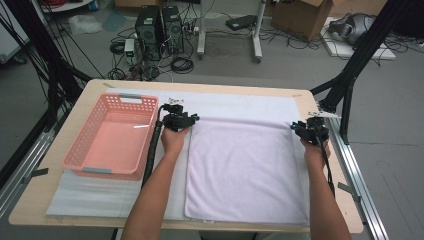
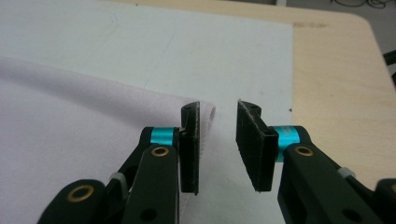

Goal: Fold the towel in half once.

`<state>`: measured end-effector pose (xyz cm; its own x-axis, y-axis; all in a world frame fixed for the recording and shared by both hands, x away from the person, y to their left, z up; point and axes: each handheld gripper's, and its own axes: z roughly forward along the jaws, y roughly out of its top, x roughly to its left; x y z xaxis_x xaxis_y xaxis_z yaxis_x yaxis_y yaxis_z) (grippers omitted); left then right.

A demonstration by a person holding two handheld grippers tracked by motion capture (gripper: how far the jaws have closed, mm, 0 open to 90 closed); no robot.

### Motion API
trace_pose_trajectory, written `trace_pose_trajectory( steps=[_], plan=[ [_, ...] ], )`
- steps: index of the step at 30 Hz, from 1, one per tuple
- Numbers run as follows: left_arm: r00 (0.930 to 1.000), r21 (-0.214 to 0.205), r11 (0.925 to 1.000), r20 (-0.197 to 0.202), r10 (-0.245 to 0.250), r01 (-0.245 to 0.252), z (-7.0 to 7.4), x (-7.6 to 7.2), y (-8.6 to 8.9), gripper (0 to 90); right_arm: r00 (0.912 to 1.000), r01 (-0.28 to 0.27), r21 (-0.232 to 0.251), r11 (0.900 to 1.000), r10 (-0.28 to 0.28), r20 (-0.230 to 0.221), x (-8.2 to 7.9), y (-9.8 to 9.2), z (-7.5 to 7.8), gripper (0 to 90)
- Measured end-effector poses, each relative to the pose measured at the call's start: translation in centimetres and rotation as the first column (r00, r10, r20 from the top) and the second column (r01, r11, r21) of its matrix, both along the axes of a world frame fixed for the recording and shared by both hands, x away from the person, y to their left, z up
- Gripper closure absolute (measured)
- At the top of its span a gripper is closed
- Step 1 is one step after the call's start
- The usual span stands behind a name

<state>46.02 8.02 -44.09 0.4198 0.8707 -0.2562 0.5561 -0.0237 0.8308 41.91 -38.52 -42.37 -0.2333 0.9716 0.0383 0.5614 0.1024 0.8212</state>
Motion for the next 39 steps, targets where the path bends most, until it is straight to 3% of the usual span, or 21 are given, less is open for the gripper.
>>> trace_pose_trajectory(
  steps=[1,3,5,7,9,10,12,13,19,21,23,25,28,29,30,34,39],
  plan=[
    [0.9997,-0.017,0.9997,0.022,-0.015,0.015,0.1,-0.4,0.2,49.9,1.0,-0.009,0.018,0.9998,0.009,0.002,-0.2,-0.2,0.3,70.5],
    [0.999,-0.046,0.9981,0.016,-0.041,0.042,0.3,-0.8,0.3,46.7,0.9993,-0.038,0.046,0.9982,0.039,-0.001,-0.7,-0.4,0.9,70.4],
    [0.9948,-0.099,0.9899,0.002,-0.102,0.102,0.7,-1.1,0.4,41.1,0.996,-0.085,0.072,0.9938,0.086,-0.022,-1.3,-0.4,1.4,66.7],
    [0.9922,-0.088,0.9884,0.023,-0.123,0.124,1.3,-1.7,0.0,36.2,0.9907,-0.122,0.067,0.9903,0.125,-0.052,-2.0,-0.3,1.9,59.8],
    [0.9884,-0.085,0.9885,0.096,-0.117,0.125,1.9,-2.9,-0.1,31.7,0.9868,-0.145,0.076,0.9865,0.15,-0.061,-2.6,-0.3,2.4,54.3],
    [0.9876,-0.081,0.9895,0.111,-0.11,0.12,2.0,-3.3,-0.2,29.4,0.9857,-0.161,0.078,0.984,0.164,-0.039,-3.1,-0.4,2.7,52.8],
    [0.9827,-0.091,0.9828,0.107,-0.151,0.161,2.3,-4.0,-0.3,23.0,0.9812,-0.192,0.084,0.9777,0.193,0.003,-4.1,-0.4,3.1,49.2],
    [0.975,-0.079,0.9795,0.139,-0.173,0.185,2.3,-4.7,-0.5,21.6,0.9784,-0.206,0.088,0.9745,0.206,0.011,-4.4,-0.4,3.1,46.8],
    [0.9603,-0.092,0.9716,0.198,-0.197,0.218,2.2,-7.2,-0.1,21.7,0.9537,-0.301,0.073,0.951,0.3,0.018,-6.4,0.2,3.1,33.6],
    [0.9516,-0.075,0.9632,0.191,-0.24,0.258,2.2,-7.7,0.1,23.2,0.9447,-0.328,0.071,0.942,0.327,0.025,-6.9,0.6,3.2,30.2],
    [0.9421,-0.081,0.9576,0.22,-0.253,0.276,2.1,-8.6,0.4,24.3,0.9372,-0.349,0.074,0.9342,0.348,0.03,-7.4,0.8,3.2,29.4],
    [0.9337,-0.071,0.9546,0.24,-0.265,0.289,2.1,-9.1,0.4,24.7,0.9376,-0.348,0.077,0.9345,0.345,0.044,-7.9,0.9,3.0,25.5],
    [0.9124,-0.108,0.9387,0.294,-0.285,0.328,1.8,-9.7,0.7,24.5,0.9424,-0.334,0.076,0.9396,0.331,0.05,-8.5,0.7,2.6,21.7],
    [0.9025,-0.085,0.9384,0.315,-0.294,0.335,1.6,-10.0,0.7,24.7,0.944,-0.329,0.089,0.94,0.326,0.054,-8.8,0.6,2.4,21.7],
    [0.8974,-0.048,0.9427,0.326,-0.298,0.33,1.5,-10.3,0.7,24.9,0.9433,-0.33,0.092,0.9394,0.325,0.068,-9.1,0.5,2.2,21.6],
    [0.9139,-0.035,0.9424,0.258,-0.313,0.333,1.1,-10.6,0.6,23.6,0.9478,-0.316,0.094,0.9441,0.309,0.076,-10.1,0.3,1.0,21.0],
    [0.9231,-0.04,0.9545,0.27,-0.274,0.295,1.5,-10.6,0.6,18.0,0.9503,-0.309,0.074,0.9481,0.305,0.063,-10.4,0.6,0.6,18.2]
  ],
)
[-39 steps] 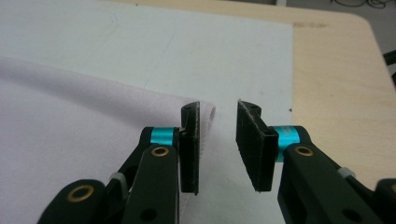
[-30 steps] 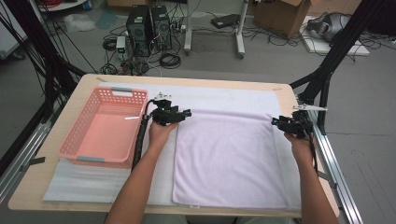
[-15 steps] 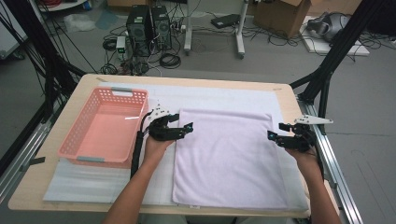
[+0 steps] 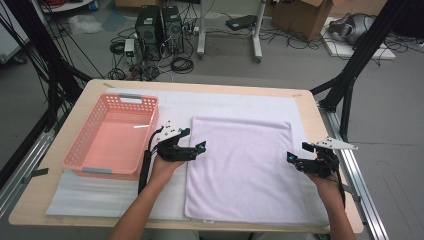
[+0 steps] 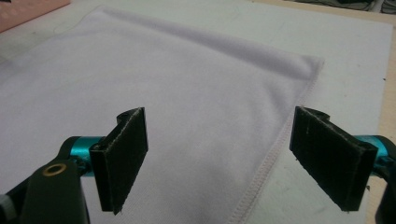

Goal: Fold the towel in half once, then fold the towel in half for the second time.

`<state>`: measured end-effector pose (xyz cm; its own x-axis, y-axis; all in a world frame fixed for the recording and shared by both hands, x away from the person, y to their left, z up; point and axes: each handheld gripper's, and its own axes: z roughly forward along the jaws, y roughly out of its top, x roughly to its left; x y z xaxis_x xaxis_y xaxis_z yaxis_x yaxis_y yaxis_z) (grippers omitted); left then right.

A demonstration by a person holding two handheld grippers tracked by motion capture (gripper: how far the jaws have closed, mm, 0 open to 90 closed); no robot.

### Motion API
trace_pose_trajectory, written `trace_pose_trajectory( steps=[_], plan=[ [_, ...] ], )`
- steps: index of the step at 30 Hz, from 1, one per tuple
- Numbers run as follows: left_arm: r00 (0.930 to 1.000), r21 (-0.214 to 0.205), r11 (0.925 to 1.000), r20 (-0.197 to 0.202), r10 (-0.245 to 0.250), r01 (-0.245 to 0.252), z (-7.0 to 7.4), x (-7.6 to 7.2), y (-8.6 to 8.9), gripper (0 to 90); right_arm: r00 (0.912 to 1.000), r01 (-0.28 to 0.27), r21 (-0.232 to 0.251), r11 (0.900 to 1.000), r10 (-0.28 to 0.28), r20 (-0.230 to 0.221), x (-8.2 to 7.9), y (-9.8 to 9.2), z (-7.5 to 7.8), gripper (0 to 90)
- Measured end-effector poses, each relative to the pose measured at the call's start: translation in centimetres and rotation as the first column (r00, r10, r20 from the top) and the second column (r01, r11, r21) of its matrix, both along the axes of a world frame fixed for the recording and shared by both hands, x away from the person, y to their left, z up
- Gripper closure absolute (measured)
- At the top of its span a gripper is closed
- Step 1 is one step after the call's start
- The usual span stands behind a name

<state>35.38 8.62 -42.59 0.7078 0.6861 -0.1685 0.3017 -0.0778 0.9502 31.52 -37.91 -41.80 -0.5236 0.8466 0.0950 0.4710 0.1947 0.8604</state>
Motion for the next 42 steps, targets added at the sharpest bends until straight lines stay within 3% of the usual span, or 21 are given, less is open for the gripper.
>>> trace_pose_trajectory(
  steps=[4,10,13,17,20,24,28,31,33,35,37,39,42],
  plan=[
    [0.9997,0.003,0.9999,-0.018,0.017,-0.016,0.1,0.1,0.2,18.7,1.0,-0.006,-0.014,0.9999,0.006,0.004,0.2,0.3,0.0,18.1],
    [0.9992,0.022,0.9996,-0.038,0.016,-0.016,0.3,0.1,0.1,18.4,1.0,0.007,0.018,0.9998,-0.007,0.004,0.0,0.2,0.1,18.1],
    [0.9988,0.008,0.9996,-0.04,0.028,-0.027,0.5,0.4,0.1,18.4,1.0,0.009,0.011,0.9999,-0.009,0.0,0.0,0.4,0.1,18.0],
    [0.9979,0.021,0.9994,-0.058,0.029,-0.028,0.8,1.5,0.0,19.1,0.9999,0.012,0.001,0.9999,-0.012,-0.006,0.3,0.5,-0.1,18.0],
    [0.9921,0.04,0.9977,-0.111,0.059,-0.055,0.3,2.8,0.1,19.3,0.9988,0.048,-0.007,0.9988,-0.048,-0.009,0.8,0.3,-0.3,18.0],
    [0.9861,0.062,0.9943,-0.136,0.095,-0.087,-0.4,4.3,-0.1,21.0,0.9959,0.067,-0.035,0.9972,-0.068,-0.058,2.1,0.2,-0.7,18.0],
    [0.9723,0.126,0.9821,-0.17,0.16,-0.14,-1.2,5.5,-0.3,22.9,0.9905,0.079,-0.048,0.9957,-0.084,-0.109,3.9,0.2,-0.8,18.0],
    [0.966,0.178,0.9727,-0.184,0.181,-0.149,-1.4,6.3,-0.4,23.9,0.9822,0.104,-0.053,0.9932,-0.111,-0.152,5.3,0.3,-0.8,20.5],
    [0.9613,0.193,0.9668,-0.185,0.204,-0.168,-1.6,6.5,-0.4,26.8,0.9734,0.132,-0.062,0.9893,-0.142,-0.18,6.1,0.3,-0.8,31.0],
    [0.9521,0.22,0.958,-0.202,0.229,-0.184,-2.1,6.6,-0.5,29.9,0.9665,0.176,-0.052,0.983,-0.183,-0.18,6.4,0.3,-0.8,44.9],
    [0.9451,0.26,0.949,-0.223,0.239,-0.179,-2.5,6.8,-0.8,33.2,0.961,0.205,-0.039,0.9779,-0.209,-0.181,7.0,0.3,-1.0,47.6],
    [0.9504,0.284,0.9433,-0.205,0.234,-0.171,-2.5,6.7,-1.1,39.5,0.9545,0.216,-0.068,0.9741,-0.225,-0.196,7.4,0.6,-1.3,49.2],
    [0.9588,0.31,0.9406,-0.196,0.206,-0.139,-2.6,6.6,-1.5,52.4,0.9447,0.229,-0.103,0.9679,-0.247,-0.216,8.2,1.0,-1.8,52.2]
  ],
)
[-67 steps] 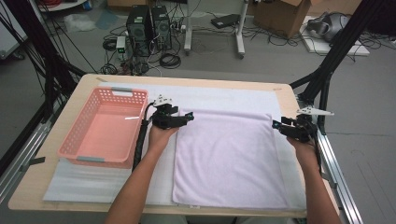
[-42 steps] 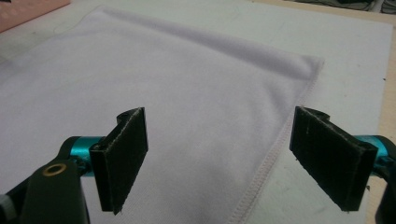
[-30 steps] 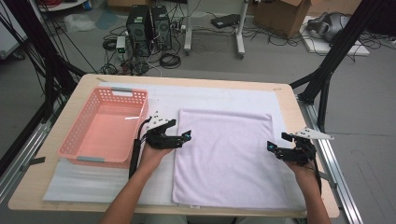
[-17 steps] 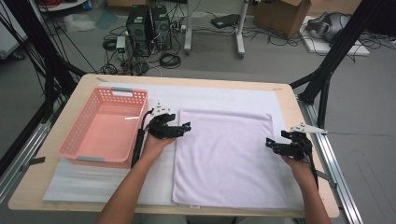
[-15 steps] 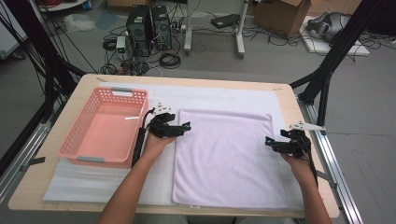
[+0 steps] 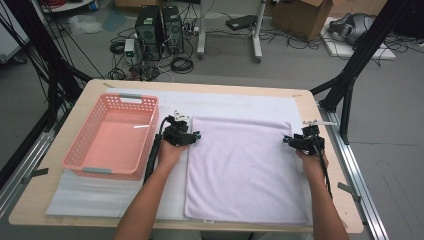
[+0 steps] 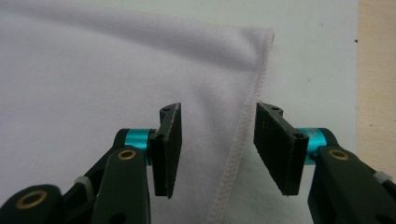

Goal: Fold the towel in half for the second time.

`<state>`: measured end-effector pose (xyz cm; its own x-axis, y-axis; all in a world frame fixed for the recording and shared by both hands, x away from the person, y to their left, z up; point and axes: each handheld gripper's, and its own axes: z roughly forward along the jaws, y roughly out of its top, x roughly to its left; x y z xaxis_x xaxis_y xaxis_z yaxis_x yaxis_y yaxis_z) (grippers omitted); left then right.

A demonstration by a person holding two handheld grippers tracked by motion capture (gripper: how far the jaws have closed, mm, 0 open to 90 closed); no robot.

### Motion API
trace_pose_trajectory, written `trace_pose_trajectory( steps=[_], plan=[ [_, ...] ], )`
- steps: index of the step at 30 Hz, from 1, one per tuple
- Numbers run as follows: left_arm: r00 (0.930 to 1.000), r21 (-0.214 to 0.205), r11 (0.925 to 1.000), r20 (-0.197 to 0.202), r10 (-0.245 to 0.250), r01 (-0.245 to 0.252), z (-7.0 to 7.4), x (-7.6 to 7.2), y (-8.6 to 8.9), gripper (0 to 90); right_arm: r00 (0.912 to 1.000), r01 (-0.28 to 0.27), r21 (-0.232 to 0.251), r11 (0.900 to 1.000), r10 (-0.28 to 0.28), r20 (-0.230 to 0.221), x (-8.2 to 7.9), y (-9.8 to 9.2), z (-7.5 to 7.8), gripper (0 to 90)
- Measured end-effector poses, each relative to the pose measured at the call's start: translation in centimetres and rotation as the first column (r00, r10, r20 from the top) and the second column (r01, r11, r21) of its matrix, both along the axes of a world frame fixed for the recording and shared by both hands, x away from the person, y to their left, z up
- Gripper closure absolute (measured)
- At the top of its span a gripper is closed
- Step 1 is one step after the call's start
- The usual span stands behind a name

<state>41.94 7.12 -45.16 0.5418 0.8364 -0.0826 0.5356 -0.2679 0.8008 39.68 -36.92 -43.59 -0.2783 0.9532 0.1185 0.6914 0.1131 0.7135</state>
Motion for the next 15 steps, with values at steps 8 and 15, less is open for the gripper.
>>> trace_pose_trajectory(
  steps=[8,15],
  plan=[
    [0.999,-0.008,0.9991,-0.014,0.041,-0.041,-0.02,0.0,-0.22,64.7,0.9993,0.03,0.017,0.9994,-0.03,-0.021,0.67,0.15,-0.64,74.9],
    [0.9984,-0.095,0.9953,-0.054,0.015,-0.02,-0.01,0.11,0.58,85.9,0.9997,0.013,0.077,0.997,-0.011,-0.022,0.47,-0.24,-0.44,85.4]
  ],
)
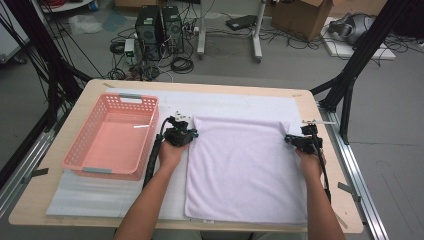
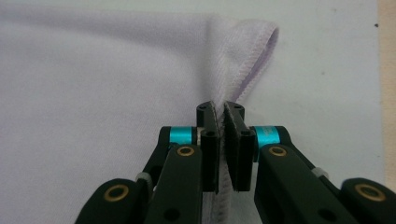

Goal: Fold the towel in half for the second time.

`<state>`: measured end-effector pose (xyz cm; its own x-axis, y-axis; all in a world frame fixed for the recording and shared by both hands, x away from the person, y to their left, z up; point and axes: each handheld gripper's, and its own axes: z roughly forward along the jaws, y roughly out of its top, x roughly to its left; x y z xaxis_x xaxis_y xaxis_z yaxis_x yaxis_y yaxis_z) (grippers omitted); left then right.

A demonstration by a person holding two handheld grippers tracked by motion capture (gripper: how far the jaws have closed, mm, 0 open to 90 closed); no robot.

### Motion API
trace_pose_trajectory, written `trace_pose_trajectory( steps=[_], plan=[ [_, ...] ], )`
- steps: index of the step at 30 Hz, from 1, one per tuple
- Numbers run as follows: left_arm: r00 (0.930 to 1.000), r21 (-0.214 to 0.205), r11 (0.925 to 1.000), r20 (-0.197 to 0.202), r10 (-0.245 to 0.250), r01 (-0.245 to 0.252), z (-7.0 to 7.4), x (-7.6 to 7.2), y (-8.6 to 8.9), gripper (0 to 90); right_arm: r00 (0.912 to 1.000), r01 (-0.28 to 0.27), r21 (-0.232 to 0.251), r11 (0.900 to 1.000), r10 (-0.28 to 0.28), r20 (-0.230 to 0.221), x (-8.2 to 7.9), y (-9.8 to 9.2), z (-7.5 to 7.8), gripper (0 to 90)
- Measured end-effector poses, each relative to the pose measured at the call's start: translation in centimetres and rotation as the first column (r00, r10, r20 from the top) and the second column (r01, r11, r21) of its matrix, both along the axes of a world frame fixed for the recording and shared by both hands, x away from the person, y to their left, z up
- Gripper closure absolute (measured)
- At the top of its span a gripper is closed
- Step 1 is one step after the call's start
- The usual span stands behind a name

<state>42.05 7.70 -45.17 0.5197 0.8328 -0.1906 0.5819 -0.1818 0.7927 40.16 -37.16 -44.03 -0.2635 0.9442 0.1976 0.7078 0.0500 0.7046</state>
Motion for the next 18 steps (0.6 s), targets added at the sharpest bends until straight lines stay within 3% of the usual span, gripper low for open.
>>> trace_pose_trajectory(
  steps=[2,7,10,14,18],
  plan=[
    [0.9998,-0.051,0.9986,-0.011,0.015,-0.015,0.2,-0.1,0.5,86.1,0.9996,-0.006,0.012,0.9999,0.006,0.029,-0.4,-0.1,0.6,85.5],
    [0.9993,-0.109,0.994,0.035,0.01,-0.006,1.9,-1.1,0.9,86.0,0.9956,-0.046,0.02,0.9988,0.044,0.083,-1.7,-0.3,2.2,85.4],
    [0.9979,-0.123,0.9922,0.059,0.028,-0.021,2.4,-2.1,1.2,85.9,0.9938,-0.051,0.029,0.9983,0.048,0.101,-2.6,-0.5,2.6,85.4],
    [0.9981,-0.108,0.994,0.061,-0.01,0.016,2.9,-3.4,1.4,85.9,0.991,-0.07,0.054,0.9961,0.063,0.118,-4.0,-1.0,3.0,85.3],
    [0.9944,-0.135,0.9899,0.102,-0.029,0.043,3.8,-4.9,1.8,85.9,0.9883,-0.084,0.055,0.9949,0.076,0.132,-5.5,-1.2,3.5,85.3]
  ],
)
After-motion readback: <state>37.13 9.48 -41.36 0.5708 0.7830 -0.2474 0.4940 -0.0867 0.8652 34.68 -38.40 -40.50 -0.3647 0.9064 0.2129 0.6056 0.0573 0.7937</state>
